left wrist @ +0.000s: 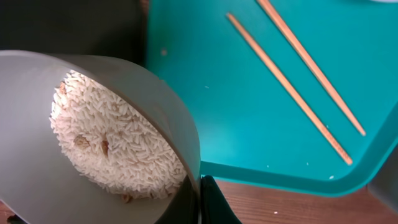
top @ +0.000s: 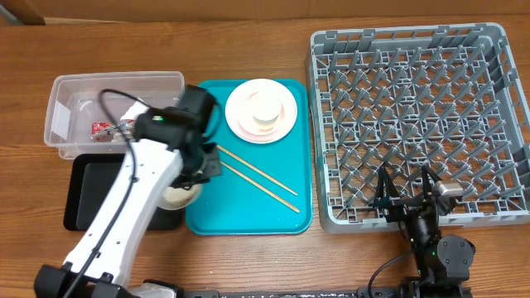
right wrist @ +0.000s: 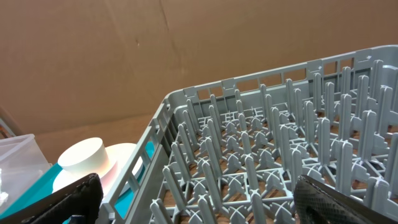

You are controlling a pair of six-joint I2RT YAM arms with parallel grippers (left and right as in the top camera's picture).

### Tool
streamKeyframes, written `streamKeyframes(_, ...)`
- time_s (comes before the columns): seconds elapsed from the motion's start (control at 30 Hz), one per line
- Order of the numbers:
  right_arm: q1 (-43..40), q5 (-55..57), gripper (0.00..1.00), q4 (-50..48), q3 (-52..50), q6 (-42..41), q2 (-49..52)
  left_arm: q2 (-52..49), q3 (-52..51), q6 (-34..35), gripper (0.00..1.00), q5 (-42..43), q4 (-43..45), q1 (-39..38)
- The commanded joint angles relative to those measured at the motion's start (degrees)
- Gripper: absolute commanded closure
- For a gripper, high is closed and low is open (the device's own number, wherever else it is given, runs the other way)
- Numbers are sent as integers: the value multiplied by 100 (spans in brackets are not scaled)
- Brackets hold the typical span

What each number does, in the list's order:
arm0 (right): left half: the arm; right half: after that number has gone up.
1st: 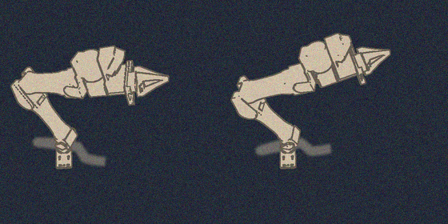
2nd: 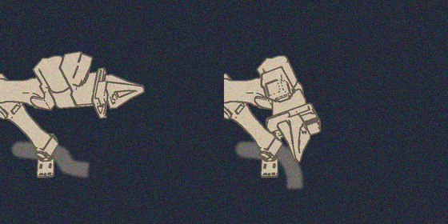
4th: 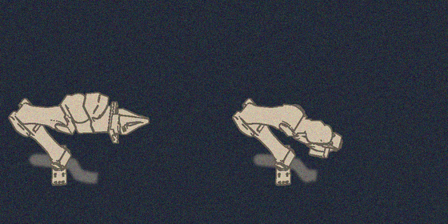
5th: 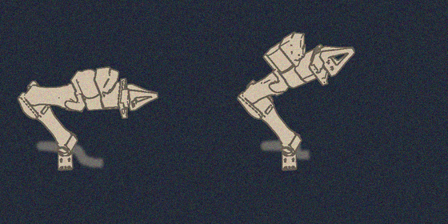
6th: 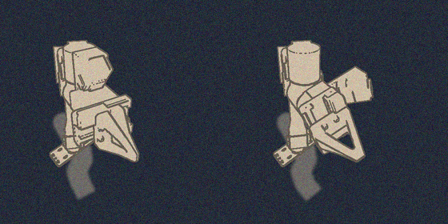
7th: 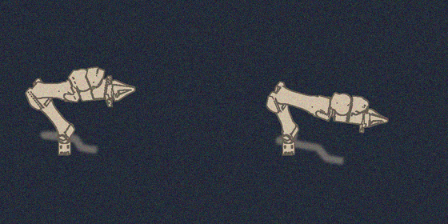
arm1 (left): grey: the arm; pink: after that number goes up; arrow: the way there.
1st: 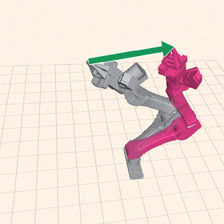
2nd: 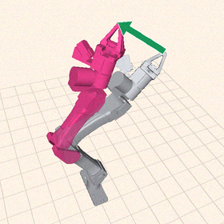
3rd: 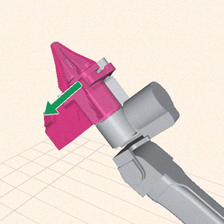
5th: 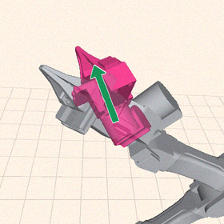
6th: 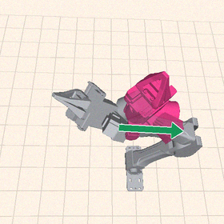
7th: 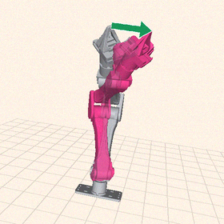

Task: Sort waste into correct bins and load items into the dishwasher
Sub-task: 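Lift the rice bowl with the left gripper over the black tray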

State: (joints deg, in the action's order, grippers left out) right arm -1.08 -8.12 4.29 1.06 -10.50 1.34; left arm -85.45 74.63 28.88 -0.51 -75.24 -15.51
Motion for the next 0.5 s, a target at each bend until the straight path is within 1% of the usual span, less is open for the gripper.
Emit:
streamKeyframes(0.0,-13,17,0,-31,-61,-24,-2,157,144,-439,96,258,-22,498)
streamKeyframes(0.13,-13,17,0,-31,-61,-24,-2,157,133,-883,96,400,-122,1080)
streamKeyframes(0.23,-13,17,0,-33,-61,-24,-2,157,127,-1047,96,546,-168,1510)
streamKeyframes(0.47,-13,17,0,-31,-61,-24,-2,157,105,-1611,96,1635,-46,2583)
